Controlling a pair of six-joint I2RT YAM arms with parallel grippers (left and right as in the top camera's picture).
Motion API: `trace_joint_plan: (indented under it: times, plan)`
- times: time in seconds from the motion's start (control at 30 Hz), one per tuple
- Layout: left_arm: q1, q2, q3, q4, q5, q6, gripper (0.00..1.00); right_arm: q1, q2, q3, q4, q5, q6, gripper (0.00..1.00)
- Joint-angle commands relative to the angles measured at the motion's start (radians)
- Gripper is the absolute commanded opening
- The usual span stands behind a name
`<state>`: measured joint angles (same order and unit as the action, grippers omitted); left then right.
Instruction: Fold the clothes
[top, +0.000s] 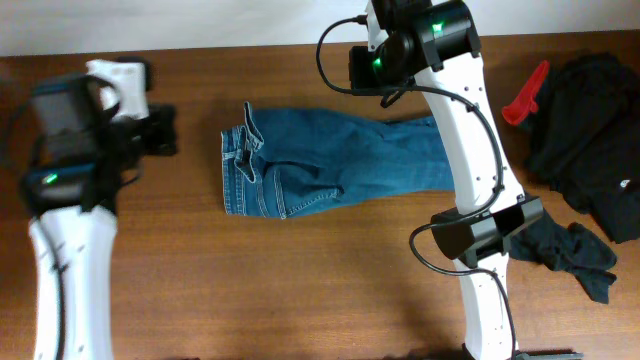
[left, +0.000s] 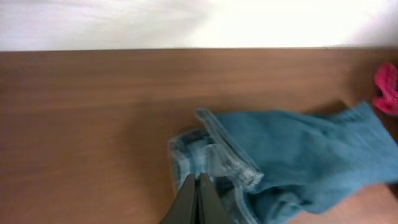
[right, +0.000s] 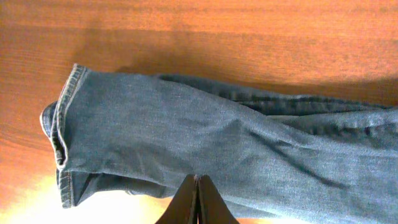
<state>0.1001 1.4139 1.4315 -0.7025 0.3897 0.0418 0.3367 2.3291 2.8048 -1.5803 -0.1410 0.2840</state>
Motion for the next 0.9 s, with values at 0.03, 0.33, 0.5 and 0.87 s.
trace_joint_plan:
  times: [0.03,0.33,0.5,0.87]
  plan:
    - [-0.161,0.125,0.015,0.064,0.014,0.046,0.00,-0.019,-0.013,0.009,0.006,0.002,0.007,0.04]
    - [-0.336,0.474,0.015,0.337,-0.060,0.082,0.01,-0.023,-0.013,0.009,-0.072,0.003,0.005,0.04]
    - [-0.340,0.637,0.015,0.185,-0.224,0.076,0.01,-0.024,-0.013,0.009,-0.119,0.053,-0.034,0.04]
    - [-0.274,0.832,0.015,0.047,-0.492,-0.019,0.01,-0.021,-0.005,-0.016,-0.118,0.029,-0.037,0.04]
